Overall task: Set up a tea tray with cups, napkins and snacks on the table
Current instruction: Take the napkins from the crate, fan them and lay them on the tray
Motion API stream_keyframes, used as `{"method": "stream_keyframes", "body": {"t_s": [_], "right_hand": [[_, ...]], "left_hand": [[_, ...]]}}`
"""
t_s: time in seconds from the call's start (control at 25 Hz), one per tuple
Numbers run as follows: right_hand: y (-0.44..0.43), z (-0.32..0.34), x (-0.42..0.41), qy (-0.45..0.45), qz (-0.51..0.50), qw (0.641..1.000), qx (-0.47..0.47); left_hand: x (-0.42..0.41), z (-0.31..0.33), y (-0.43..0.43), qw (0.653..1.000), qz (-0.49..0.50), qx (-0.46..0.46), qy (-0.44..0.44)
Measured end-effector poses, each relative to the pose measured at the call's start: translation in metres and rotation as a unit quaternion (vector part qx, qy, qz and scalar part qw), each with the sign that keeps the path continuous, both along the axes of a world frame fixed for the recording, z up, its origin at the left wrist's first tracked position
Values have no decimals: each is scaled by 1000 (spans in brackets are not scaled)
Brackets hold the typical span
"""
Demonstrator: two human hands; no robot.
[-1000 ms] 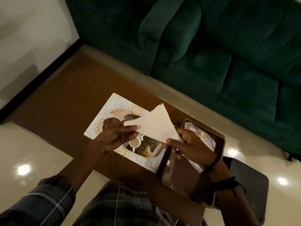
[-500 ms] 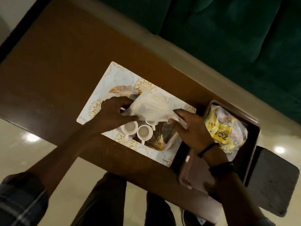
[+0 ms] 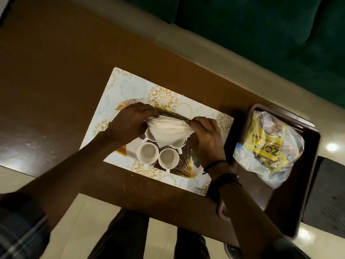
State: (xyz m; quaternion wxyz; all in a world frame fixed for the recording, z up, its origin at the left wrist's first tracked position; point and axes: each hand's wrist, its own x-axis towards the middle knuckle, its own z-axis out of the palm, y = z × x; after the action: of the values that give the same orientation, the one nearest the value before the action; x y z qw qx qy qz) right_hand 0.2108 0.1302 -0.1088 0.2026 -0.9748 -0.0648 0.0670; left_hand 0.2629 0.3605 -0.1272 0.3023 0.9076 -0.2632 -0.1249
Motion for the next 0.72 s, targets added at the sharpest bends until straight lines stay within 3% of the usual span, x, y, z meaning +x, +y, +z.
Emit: {"method": "stream_keyframes", "body": {"t_s": [0.48, 0.72], "right_hand": [[7, -28, 3, 97, -63, 992, 40], [5, -32, -2, 112, -73, 989, 57]], "left_hand": [[8, -19, 11, 993, 77, 6, 87], [3, -15, 2, 995, 88, -17, 47]]}}
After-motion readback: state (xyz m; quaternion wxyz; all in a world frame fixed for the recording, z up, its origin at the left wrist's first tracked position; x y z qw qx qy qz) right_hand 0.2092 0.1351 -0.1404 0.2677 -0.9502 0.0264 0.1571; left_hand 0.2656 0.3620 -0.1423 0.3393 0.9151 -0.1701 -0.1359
